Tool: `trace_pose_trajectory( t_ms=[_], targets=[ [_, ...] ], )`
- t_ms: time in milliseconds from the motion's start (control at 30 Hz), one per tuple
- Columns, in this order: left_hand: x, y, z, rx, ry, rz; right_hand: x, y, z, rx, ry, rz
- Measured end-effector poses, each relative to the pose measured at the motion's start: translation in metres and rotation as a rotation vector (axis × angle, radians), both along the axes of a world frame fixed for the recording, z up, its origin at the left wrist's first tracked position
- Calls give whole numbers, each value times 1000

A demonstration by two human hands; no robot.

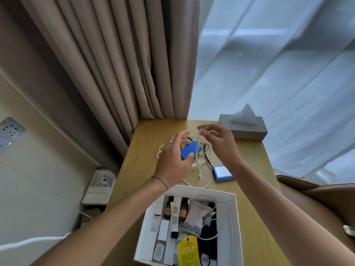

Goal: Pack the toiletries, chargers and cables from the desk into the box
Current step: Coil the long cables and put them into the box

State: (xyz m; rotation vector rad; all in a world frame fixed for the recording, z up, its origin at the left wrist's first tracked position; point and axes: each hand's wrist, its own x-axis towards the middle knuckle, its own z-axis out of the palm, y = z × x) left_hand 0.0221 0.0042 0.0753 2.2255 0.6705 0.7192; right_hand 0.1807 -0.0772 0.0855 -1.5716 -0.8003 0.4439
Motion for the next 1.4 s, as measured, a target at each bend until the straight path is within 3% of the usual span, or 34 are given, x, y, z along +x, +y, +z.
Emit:
trace_pose_trajectory(
  t_ms=[167,400,533,667,800,1033,1200,1300,1400],
  targets=[
    [55,13,24,-247,109,-140,-6,1,34,82,-10,49],
    [77,16,44,-673,-148,-282,-2,-2,71,189,18,63],
    [68,15,67,-877,-311,-219,-5,3,62,251,151,190],
    [53,28,101,-974,-462,-178,-30,13,32,117,305,400],
    [23,44,122,-1017,-526,-115,-47,24,29,63,248,482],
    [-34,85,151,-896,-636,-42,-51,38,27,1,213,599],
    [-65,109,147,-750,-639,98,-40,42,20,-193,86,677],
    [-80,125,140,-489,-543,204,-31,38,12,-247,10,600],
    [-86,127,123,-99,-254,192,-33,37,19,-168,62,600]
  ],
)
